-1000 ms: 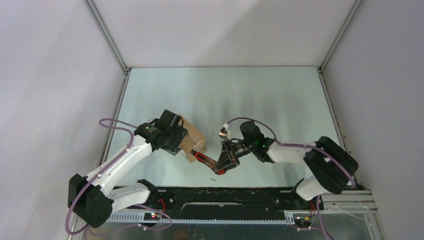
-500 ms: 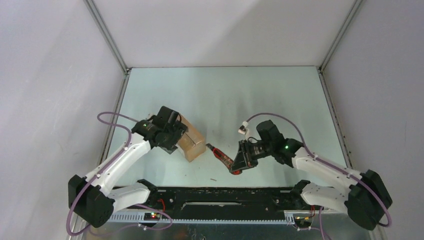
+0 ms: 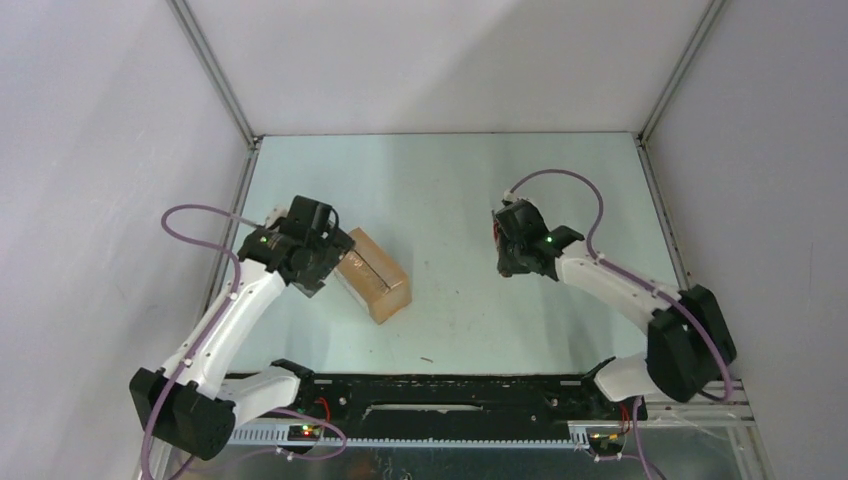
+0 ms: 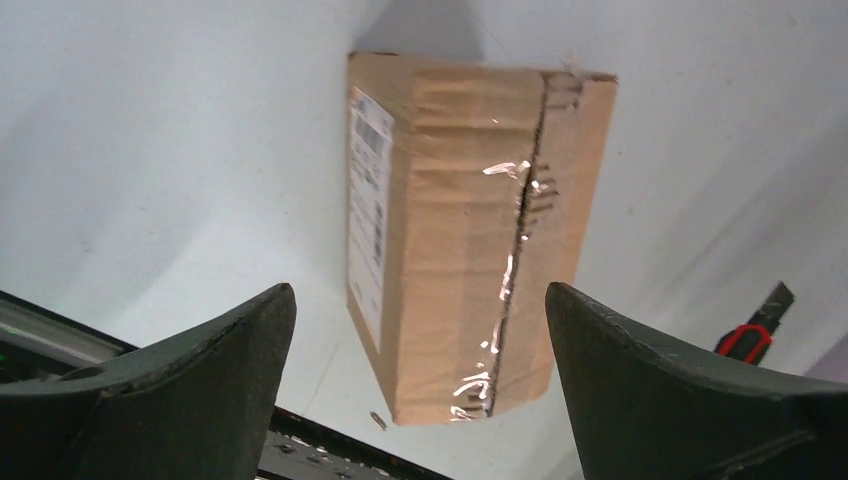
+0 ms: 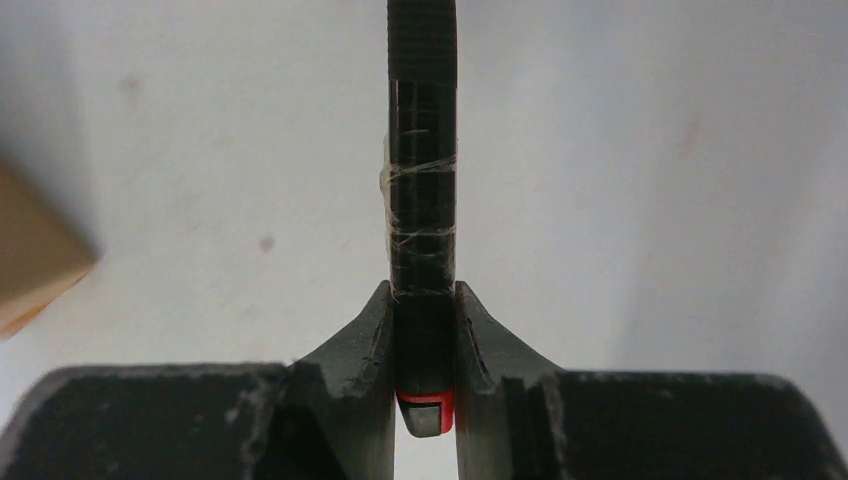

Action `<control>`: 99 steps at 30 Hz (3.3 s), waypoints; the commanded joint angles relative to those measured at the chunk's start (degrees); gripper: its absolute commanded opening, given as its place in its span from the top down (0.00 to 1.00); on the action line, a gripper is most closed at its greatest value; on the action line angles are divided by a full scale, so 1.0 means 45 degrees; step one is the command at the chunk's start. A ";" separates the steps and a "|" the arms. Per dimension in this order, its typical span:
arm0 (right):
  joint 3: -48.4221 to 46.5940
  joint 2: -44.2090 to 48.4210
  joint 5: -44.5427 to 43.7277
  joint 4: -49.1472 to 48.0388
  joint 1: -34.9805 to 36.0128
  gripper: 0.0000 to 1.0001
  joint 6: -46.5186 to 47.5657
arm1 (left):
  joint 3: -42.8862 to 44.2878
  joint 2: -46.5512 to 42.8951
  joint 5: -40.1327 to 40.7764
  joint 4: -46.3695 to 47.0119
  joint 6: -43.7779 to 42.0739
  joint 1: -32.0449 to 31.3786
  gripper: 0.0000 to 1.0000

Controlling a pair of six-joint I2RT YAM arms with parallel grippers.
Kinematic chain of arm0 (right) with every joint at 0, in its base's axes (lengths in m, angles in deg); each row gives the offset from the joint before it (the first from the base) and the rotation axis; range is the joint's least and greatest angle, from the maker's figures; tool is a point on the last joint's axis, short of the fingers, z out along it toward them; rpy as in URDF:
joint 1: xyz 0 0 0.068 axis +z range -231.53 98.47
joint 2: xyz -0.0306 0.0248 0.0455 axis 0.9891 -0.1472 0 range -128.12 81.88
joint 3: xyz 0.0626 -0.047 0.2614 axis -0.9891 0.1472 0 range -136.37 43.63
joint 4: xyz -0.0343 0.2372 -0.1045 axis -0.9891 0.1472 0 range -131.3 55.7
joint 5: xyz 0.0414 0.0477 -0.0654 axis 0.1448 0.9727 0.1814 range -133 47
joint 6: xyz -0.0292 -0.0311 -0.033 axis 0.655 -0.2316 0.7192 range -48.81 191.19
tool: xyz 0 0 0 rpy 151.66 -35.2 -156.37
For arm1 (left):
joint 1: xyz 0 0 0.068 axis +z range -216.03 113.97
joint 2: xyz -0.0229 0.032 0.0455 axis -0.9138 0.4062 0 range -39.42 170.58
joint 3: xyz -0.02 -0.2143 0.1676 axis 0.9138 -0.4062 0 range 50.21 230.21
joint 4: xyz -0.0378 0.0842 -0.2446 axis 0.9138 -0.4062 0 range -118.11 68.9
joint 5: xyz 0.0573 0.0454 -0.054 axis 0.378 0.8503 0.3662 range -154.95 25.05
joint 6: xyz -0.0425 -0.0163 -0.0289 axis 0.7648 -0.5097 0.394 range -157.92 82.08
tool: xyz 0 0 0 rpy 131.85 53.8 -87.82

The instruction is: Unpack the express box

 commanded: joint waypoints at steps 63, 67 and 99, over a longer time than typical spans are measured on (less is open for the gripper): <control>-1.1781 -0.8193 -0.3406 0.1838 0.6580 0.56 0.4413 | -0.0909 -0.1563 -0.2536 0.0453 -0.2447 0.3724 0.03; -1.1753 -0.8018 -0.3798 0.1638 0.6617 0.93 0.4053 | -0.0963 -0.0919 -0.3631 0.1035 -0.2167 0.3689 0.03; -0.9809 -0.5170 -0.8247 -0.1151 0.7694 1.00 0.4499 | 0.1861 0.1306 -0.3316 0.0596 -0.2865 0.2170 0.07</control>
